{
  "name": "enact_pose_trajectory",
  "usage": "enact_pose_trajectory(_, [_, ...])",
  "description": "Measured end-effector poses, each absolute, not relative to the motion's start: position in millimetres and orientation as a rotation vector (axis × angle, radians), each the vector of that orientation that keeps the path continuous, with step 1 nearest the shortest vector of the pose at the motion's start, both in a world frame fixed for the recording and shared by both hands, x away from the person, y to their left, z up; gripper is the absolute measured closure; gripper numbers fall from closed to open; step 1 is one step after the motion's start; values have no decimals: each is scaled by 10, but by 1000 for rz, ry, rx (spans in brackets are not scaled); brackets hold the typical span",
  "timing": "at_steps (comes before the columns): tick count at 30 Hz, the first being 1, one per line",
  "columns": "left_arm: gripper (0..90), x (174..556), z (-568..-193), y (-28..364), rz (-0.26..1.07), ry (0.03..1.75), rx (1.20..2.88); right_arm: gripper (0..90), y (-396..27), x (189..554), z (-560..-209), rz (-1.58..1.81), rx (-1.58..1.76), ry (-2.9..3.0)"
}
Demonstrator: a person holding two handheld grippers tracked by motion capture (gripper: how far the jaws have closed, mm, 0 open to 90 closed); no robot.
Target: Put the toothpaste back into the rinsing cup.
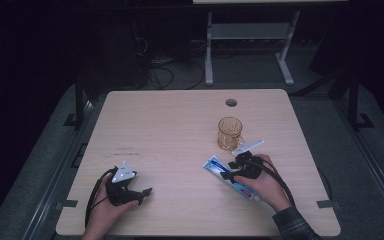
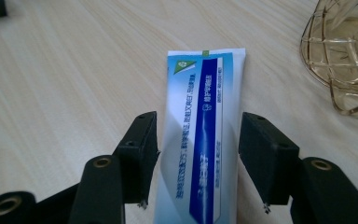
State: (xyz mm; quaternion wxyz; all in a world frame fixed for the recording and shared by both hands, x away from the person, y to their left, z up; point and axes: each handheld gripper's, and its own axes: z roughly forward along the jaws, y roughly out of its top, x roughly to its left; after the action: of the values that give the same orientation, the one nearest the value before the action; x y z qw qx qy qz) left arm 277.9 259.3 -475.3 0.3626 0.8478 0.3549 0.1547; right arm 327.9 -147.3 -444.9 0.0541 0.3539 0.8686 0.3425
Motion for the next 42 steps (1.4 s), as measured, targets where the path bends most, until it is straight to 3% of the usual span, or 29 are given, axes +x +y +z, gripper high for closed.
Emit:
enact_pose_trajectory(23, [131,2778,-4753,2592,398,914,2183,406,-1165,3394,-4573,806,987,2676])
enact_pose_trajectory(42, [131,2778,-4753,2592,398,914,2182,706,-1147,3411,-4484,799,1067,2668])
